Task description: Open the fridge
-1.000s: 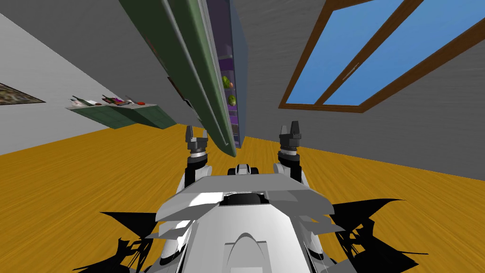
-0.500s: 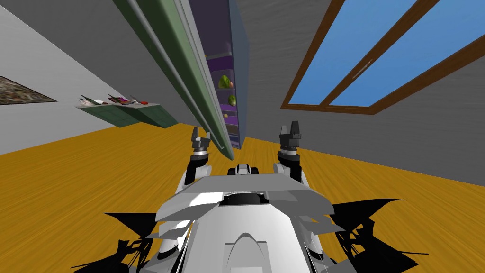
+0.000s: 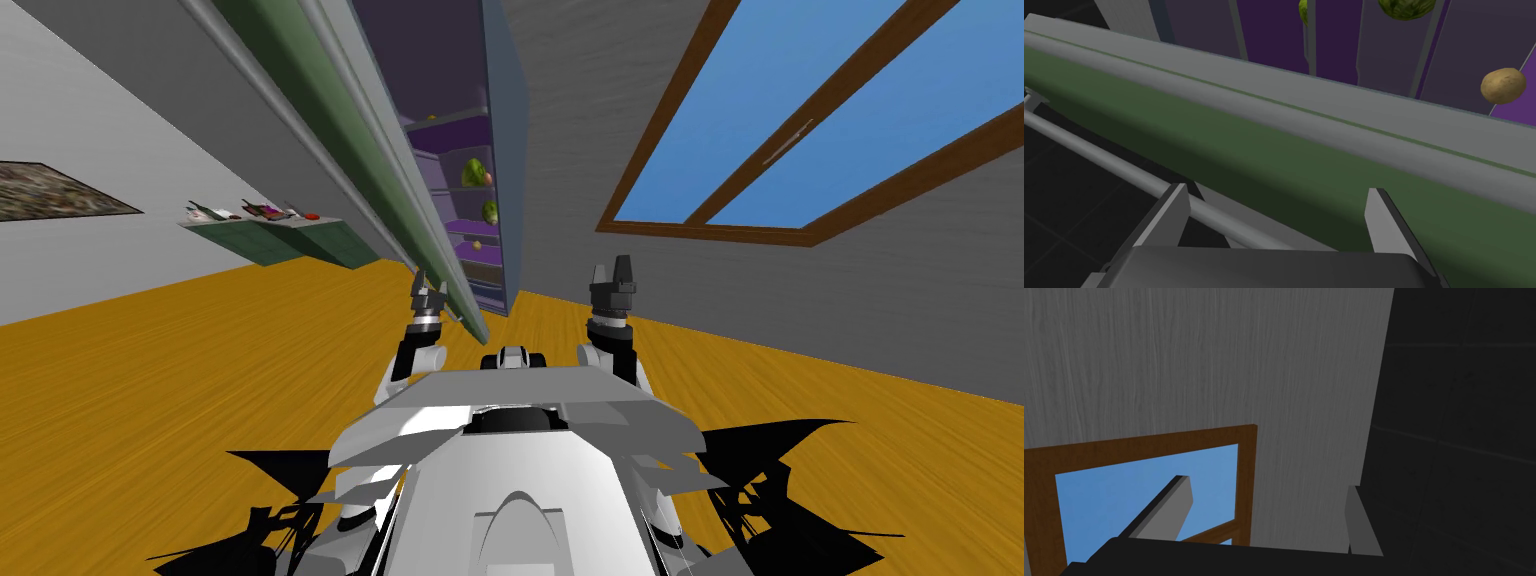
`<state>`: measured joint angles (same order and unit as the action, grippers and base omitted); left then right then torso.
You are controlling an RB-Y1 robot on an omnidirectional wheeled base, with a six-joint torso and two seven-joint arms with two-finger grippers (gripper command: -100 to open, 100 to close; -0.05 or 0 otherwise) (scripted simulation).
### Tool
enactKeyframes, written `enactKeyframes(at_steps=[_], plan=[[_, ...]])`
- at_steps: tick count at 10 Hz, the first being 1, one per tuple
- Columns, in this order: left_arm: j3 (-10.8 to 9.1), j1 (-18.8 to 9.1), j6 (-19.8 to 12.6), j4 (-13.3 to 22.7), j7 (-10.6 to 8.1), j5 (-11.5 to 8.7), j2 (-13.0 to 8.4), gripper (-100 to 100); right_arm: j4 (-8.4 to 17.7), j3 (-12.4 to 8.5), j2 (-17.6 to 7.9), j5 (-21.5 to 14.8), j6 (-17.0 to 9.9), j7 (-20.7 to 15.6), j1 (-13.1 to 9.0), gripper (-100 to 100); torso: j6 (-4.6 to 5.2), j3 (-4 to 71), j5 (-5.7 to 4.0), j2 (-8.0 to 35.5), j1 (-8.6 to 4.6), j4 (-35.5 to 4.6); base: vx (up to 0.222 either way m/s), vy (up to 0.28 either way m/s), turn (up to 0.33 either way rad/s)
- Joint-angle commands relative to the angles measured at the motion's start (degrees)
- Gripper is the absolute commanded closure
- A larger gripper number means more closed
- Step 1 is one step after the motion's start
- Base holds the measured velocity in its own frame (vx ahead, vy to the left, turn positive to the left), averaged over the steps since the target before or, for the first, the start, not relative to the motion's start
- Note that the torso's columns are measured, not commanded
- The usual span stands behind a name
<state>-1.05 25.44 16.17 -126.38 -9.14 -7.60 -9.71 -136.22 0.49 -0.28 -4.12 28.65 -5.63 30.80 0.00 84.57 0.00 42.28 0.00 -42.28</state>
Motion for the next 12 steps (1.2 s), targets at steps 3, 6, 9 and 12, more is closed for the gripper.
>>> enactKeyframes(at_steps=[3, 6, 9, 12], plan=[[-0.89, -1.9, -6.4, 3.0, -1.47, -3.6, -1.0, -100, 0.0, 0.0, 0.0, 0.0, 0.0, 0.0, 0.0, 0, 0.00, 0.0, -0.01, 0.0, -0.03, 0.0, 0.082, -0.055, 0.068], [-1.24, -2.8, -9.4, 4.3, -2.10, -5.3, -0.9, -100, 0.0, 0.0, 0.0, 0.0, 0.0, 0.0, 0.0, 0, 0.00, 0.0, 0.00, 0.1, 0.03, 0.0, 0.073, -0.058, 0.044], [-1.65, -3.8, -12.8, 5.7, -2.83, -7.2, -0.5, -100, 0.0, 0.0, 0.0, 0.0, 0.0, 0.0, 0.0, 0, 0.00, 0.0, 0.00, 0.1, 0.01, 0.0, 0.055, -0.048, 0.049], [-2.10, -4.9, -16.3, 7.1, -3.62, -9.2, 0.0, -100, 0.0, 0.0, 0.0, 0.0, 0.0, 0.0, 0.0, 0, 0.00, 0.0, 0.00, -0.1, 0.00, 0.0, 0.069, -0.053, 0.054]])
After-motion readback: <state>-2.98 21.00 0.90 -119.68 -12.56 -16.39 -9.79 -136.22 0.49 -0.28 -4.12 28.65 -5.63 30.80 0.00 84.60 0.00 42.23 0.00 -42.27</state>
